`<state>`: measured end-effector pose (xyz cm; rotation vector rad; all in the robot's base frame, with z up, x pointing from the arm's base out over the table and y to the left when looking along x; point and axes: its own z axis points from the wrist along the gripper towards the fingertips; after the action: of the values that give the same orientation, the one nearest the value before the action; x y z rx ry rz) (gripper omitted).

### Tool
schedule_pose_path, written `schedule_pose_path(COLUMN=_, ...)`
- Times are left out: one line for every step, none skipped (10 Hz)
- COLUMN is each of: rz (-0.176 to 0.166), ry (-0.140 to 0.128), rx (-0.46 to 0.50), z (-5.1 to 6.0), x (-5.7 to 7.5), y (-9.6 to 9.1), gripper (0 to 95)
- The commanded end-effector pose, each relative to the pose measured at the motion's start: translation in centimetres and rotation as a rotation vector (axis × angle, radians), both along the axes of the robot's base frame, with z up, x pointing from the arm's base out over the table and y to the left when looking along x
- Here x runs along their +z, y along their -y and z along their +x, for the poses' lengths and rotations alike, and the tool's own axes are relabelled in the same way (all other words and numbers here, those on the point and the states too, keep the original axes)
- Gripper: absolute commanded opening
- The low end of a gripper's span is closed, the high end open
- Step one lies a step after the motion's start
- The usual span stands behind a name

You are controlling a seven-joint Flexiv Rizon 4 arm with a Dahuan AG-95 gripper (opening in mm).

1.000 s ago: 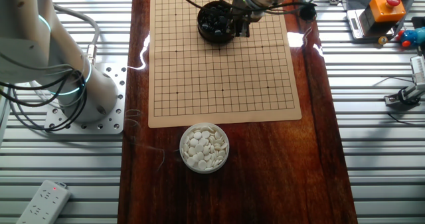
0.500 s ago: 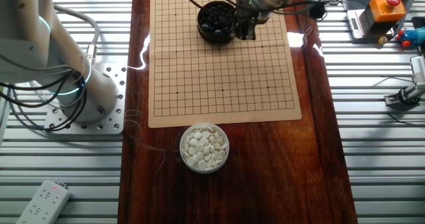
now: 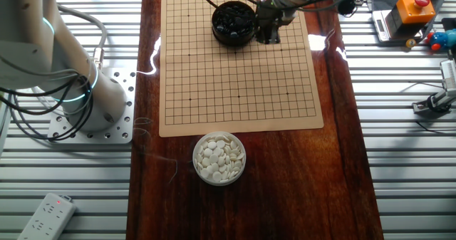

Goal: Play the first move as black on the 3-4 point in the upper right corner of the Go board

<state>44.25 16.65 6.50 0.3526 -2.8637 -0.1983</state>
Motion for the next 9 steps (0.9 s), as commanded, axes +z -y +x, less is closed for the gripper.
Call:
schedule_pose_path(rz=-0.038, ry=0.042, rx=0.071, z=1.1, x=-0.5, y=0.7, gripper=0.0)
schedule_pose_path(rz=-0.044, ry=0.048, rx=0.088, z=1.7, x=-0.7, y=0.9, gripper=0.0)
schedule_pose_path(rz=-0.051, ry=0.052, rx=0.104, z=2.3, x=-0.8, y=1.0, gripper=0.0)
schedule_pose_path(rz=-0.053, ry=0.055, rx=0.111, z=2.5, x=-0.8, y=1.0, gripper=0.0)
schedule_pose_path(rz=-0.059, ry=0.063, rx=0.132, z=3.1, x=-1.0, y=1.2, gripper=0.0)
schedule_pose_path(rz=-0.057, ry=0.065, rx=0.139, z=3.5, x=-1.1, y=1.3, gripper=0.0)
schedule_pose_path(rz=-0.056, ry=0.065, rx=0.143, z=3.7, x=-1.1, y=1.3, gripper=0.0)
schedule_pose_path(rz=-0.055, ry=0.07, rx=0.159, z=4.2, x=-1.1, y=1.3, gripper=0.0)
schedule_pose_path(rz=-0.054, ry=0.074, rx=0.165, z=4.3, x=-1.2, y=1.3, gripper=0.0)
